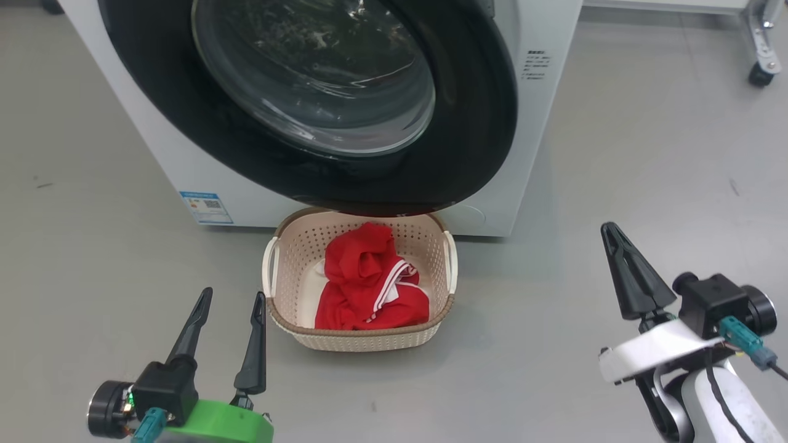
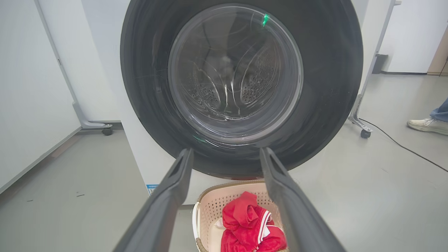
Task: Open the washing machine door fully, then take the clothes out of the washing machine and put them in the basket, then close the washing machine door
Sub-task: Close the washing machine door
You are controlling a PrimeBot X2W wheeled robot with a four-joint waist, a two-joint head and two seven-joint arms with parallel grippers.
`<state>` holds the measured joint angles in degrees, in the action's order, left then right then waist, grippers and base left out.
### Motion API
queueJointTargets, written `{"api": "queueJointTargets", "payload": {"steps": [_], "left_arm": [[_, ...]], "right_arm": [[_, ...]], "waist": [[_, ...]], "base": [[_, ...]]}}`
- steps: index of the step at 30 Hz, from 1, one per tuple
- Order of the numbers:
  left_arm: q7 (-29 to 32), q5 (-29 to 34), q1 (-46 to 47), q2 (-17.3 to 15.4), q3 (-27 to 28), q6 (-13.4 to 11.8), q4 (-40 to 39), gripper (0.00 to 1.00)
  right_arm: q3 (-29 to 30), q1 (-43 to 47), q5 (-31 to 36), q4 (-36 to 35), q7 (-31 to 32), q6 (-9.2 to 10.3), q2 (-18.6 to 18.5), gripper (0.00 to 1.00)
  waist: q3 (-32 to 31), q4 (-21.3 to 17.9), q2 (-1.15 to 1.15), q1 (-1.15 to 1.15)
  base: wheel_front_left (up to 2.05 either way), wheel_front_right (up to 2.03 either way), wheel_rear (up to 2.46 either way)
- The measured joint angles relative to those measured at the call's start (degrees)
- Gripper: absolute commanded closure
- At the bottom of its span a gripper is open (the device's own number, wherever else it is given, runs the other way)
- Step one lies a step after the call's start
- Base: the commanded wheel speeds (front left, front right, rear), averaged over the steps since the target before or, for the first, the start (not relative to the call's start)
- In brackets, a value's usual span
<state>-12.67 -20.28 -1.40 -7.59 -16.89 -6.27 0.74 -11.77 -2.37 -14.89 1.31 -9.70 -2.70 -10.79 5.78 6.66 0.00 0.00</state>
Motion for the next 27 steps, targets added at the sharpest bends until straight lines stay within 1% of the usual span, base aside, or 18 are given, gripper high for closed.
{"api": "queueJointTargets", "payload": {"steps": [9, 13, 16, 18, 27], "left_arm": [[-0.1, 0.4, 1.6, 1.0, -0.8, 0.0, -0.4, 0.00], [-0.5, 0.5, 2.4, 1.1, -1.4, 0.0, -0.7, 0.00], [-0.5, 0.7, 3.1, 1.3, -1.6, 0.1, -1.0, 0.00], [-0.5, 0.7, 3.7, 1.4, -1.8, 0.1, -1.0, 0.00], [-0.6, 0.7, 6.2, 2.6, -2.5, 0.6, -1.3, 0.00]], "right_arm": [[-2.1, -7.2, -0.3, 2.0, 2.7, -2.20, 0.2, 1.00], [-2.8, -10.6, -0.8, 3.4, 3.9, -2.75, 0.4, 1.00], [-3.2, -13.6, -1.4, 4.5, 4.5, -2.81, 0.4, 1.00], [-3.4, -15.6, -2.0, 5.1, 5.2, -3.30, 0.4, 1.00], [-3.4, -24.3, -3.2, 8.7, 7.0, -3.74, 0.1, 1.00]], "waist": [[2.7, 4.0, 0.00, 0.00], [4.1, 5.7, 0.00, 0.00], [5.3, 6.9, 0.00, 0.00], [6.1, 7.6, 0.00, 0.00], [10.2, 10.4, 0.00, 0.00]], "base": [[0.00, 0.00, 0.00], [0.00, 0.00, 0.00], [0.00, 0.00, 0.00], [0.00, 0.00, 0.00], [0.00, 0.00, 0.00]]}}
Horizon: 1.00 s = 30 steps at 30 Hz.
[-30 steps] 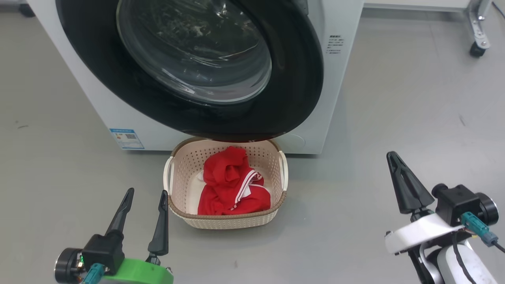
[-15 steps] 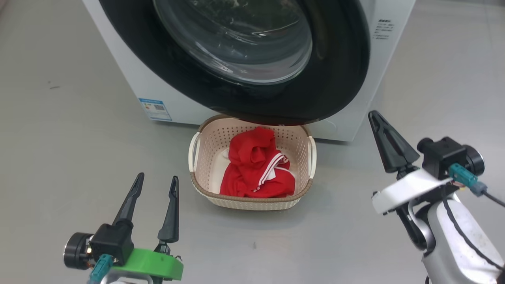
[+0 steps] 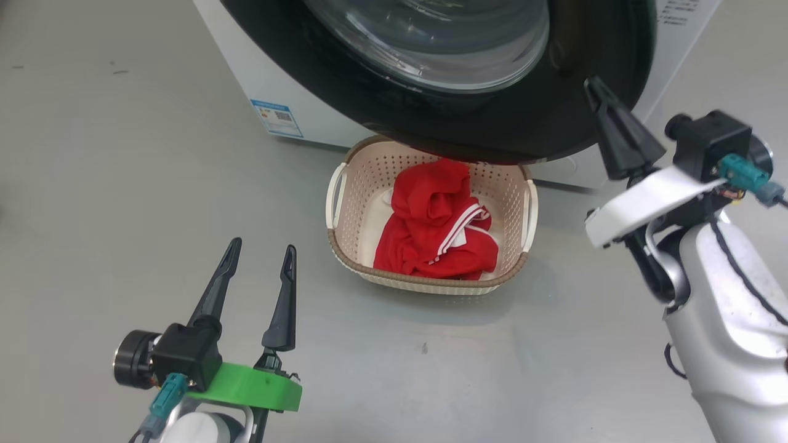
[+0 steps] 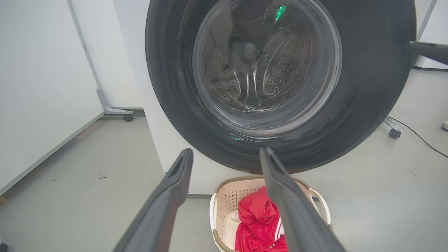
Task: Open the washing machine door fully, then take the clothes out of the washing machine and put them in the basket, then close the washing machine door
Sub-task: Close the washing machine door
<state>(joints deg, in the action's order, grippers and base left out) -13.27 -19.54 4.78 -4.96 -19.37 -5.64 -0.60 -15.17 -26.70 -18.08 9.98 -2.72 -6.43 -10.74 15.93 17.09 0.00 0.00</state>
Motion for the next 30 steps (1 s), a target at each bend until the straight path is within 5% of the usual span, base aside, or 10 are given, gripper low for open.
{"api": "queueJointTargets", "payload": {"steps": [30], "left_arm": [[-1.0, 0.4, 5.9, 2.0, -2.8, 0.9, 1.6, 0.00]], "right_arm": [[1.7, -18.4, -2.1, 10.6, 0.4, -0.85, -5.7, 1.00]], "waist": [[7.8, 4.4, 0.00, 0.00]], "base": [[0.00, 0.00, 0.00]]}}
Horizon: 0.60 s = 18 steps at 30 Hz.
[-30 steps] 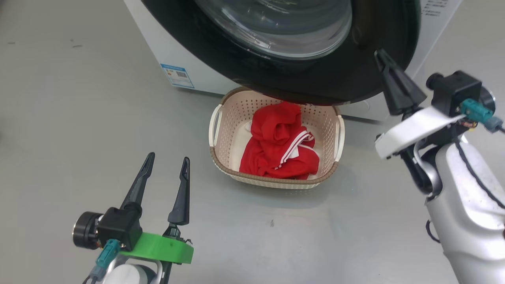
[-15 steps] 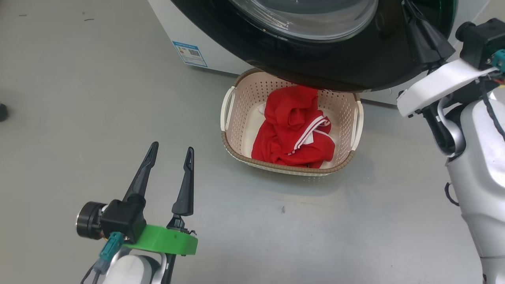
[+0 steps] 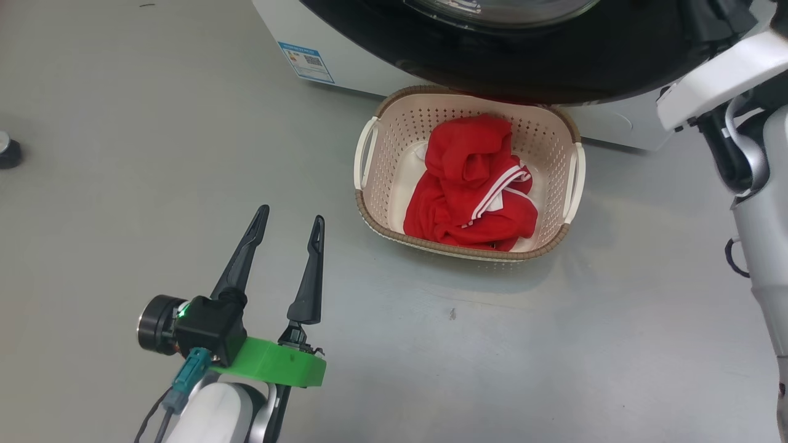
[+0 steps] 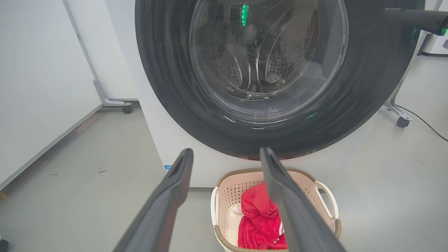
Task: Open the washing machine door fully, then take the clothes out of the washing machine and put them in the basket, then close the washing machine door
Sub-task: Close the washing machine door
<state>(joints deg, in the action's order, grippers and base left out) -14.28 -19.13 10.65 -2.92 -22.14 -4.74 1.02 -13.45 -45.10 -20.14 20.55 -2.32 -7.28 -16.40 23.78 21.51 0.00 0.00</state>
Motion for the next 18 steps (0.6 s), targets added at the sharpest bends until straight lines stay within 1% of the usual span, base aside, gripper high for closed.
{"api": "queueJointTargets", "payload": {"steps": [10, 18], "left_arm": [[-0.2, 0.0, 1.5, 0.2, -0.7, 0.3, 0.6, 0.00], [-0.2, 0.1, 2.3, 0.3, -0.7, 0.3, 1.4, 0.00]], "right_arm": [[1.5, -6.6, 0.0, 3.9, -0.3, -0.22, -1.9, 1.00], [3.1, -8.8, -0.9, 7.4, -2.2, -0.36, -1.7, 1.00]], "waist": [[1.8, 1.5, 0.00, 0.00], [2.2, 2.0, 0.00, 0.00]], "base": [[0.00, 0.00, 0.00], [0.00, 0.00, 0.00]]}}
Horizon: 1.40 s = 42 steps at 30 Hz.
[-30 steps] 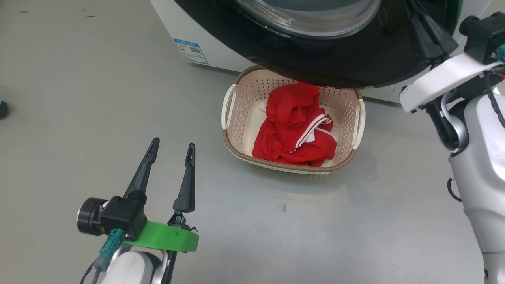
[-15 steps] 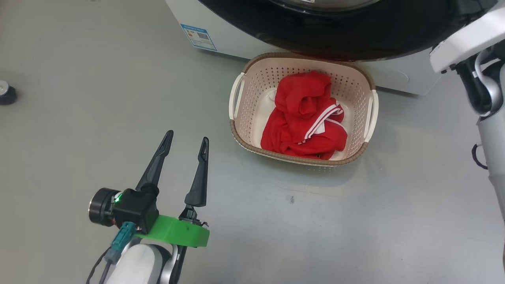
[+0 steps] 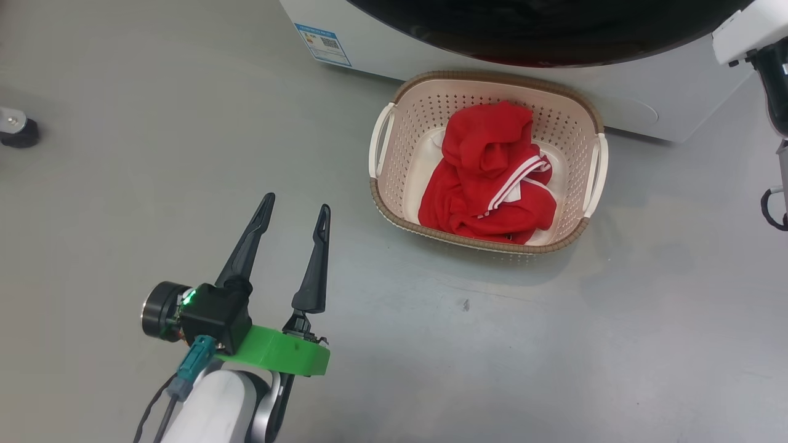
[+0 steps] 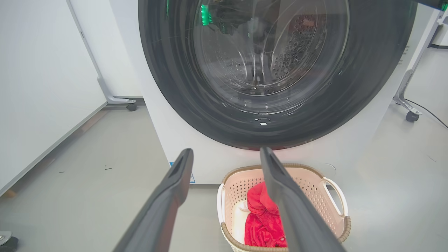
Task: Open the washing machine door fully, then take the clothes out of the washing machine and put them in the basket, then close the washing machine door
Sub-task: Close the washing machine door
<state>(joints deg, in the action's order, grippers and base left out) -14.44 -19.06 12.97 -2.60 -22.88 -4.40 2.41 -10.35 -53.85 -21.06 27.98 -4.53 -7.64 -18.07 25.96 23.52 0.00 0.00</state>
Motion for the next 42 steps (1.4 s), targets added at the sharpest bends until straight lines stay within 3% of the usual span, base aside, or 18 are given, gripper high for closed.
{"api": "queueJointTargets", "payload": {"steps": [9, 21, 34, 35, 37, 38, 39, 42], "left_arm": [[0.0, 0.0, 0.5, 0.2, 0.3, 0.0, 0.4, 0.00], [0.0, 0.5, 0.5, 0.2, 1.3, -0.2, 1.5, 0.00], [0.0, 1.6, 0.3, 0.2, 2.7, -0.4, 2.5, 0.00], [0.0, 1.6, 0.3, 0.2, 2.7, -0.4, 2.5, 0.00], [0.0, 1.6, 0.2, 0.1, 2.9, -0.4, 2.6, 0.00], [0.0, 1.8, 0.2, 0.0, 3.0, -0.4, 2.7, 0.00], [0.0, 2.1, 0.1, 0.0, 3.1, -0.4, 2.7, 0.00], [0.0, 2.5, -0.3, -0.2, 3.7, -0.4, 2.8, 0.00]], "right_arm": [[-0.5, -0.2, -1.0, 2.3, -2.4, -0.30, 0.3, 1.00], [-7.4, 5.0, -2.2, 3.6, -6.5, 0.15, 2.4, 1.00], [-6.3, 13.9, -4.0, 3.3, -9.4, 0.15, 3.7, 1.00], [-6.1, 14.7, -4.0, 3.2, -9.4, 0.15, 3.8, 0.89], [-6.0, 16.2, -4.0, 3.0, -9.4, 0.15, 4.2, 0.48], [-5.9, 16.9, -4.0, 2.8, -9.4, 0.15, 4.5, 0.14], [-5.9, 17.6, -4.0, 2.6, -9.4, 0.15, 4.8, 0.00], [-6.1, 19.5, -3.9, 1.9, -9.4, 0.22, 5.5, 0.00]], "waist": [[-0.3, 0.2, 0.00, 0.00], [-2.8, -1.6, 0.00, 0.00], [-6.0, -5.7, 0.00, 0.00], [-6.3, -6.0, 0.00, 0.00], [-6.9, -6.7, 0.00, 0.00], [-7.2, -7.1, 0.00, 0.00], [-7.5, -7.4, 0.00, 0.00], [-8.5, -8.6, 0.00, 0.00]], "base": [[0.00, 0.00, 0.00], [0.00, 0.00, 0.00], [0.00, 0.00, 0.00], [0.00, 0.00, 0.00], [0.00, 0.00, 0.00], [0.00, 0.00, 0.00], [0.00, 0.00, 0.00], [0.00, 0.00, 0.00]]}}
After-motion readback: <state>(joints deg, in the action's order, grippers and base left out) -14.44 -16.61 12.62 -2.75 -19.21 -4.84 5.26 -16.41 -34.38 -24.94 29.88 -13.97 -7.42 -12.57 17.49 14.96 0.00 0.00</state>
